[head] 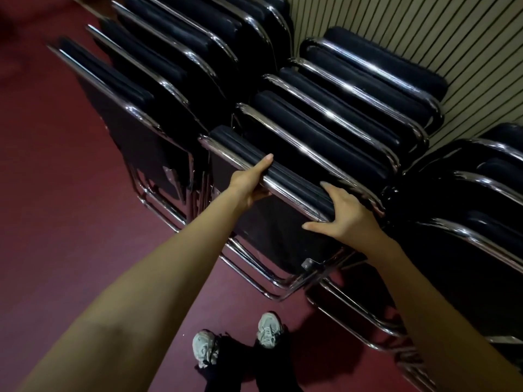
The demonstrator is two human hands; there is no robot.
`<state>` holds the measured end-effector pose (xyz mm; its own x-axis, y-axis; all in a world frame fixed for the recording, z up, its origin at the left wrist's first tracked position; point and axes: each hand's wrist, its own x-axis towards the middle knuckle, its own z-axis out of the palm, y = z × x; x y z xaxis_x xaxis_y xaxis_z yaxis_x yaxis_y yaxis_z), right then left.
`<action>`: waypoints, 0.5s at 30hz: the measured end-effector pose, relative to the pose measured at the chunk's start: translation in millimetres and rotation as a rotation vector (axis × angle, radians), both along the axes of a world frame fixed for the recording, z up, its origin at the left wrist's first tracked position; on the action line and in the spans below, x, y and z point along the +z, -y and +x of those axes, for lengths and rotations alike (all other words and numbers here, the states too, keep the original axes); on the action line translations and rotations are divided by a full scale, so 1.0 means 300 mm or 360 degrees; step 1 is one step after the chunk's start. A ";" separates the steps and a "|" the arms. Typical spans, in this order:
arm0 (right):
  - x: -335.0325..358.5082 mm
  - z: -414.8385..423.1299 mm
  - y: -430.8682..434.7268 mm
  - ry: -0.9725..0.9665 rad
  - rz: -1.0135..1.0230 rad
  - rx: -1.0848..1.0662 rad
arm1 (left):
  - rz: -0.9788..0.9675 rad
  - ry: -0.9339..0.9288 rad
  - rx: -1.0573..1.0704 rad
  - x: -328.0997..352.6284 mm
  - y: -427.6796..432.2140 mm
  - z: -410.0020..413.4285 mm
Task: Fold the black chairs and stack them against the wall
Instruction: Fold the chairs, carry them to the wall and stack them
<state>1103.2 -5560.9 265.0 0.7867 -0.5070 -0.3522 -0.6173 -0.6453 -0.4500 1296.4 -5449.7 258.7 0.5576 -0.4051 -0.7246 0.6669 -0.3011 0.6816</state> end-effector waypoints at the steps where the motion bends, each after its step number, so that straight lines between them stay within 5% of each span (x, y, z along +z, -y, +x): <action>1: 0.004 0.009 -0.011 -0.0056 -0.0050 0.0069 | -0.0009 -0.0004 0.0012 -0.001 -0.012 -0.003; 7: 0.012 0.076 -0.118 -0.0150 -0.0391 0.0086 | -0.0115 -0.0131 0.0082 0.036 -0.179 -0.048; 12: 0.120 0.140 -0.359 0.0166 -0.0201 0.0255 | -0.0166 -0.0027 0.0160 0.127 -0.471 -0.102; 15: 0.199 0.183 -0.638 0.0353 0.0020 0.0428 | -0.0035 0.0284 0.0284 0.198 -0.776 -0.144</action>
<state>1158.1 -5369.6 324.8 0.9497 -0.2678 -0.1623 -0.3120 -0.7651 -0.5632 1253.3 -5216.7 318.1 0.7398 -0.3031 -0.6006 0.5770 -0.1733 0.7982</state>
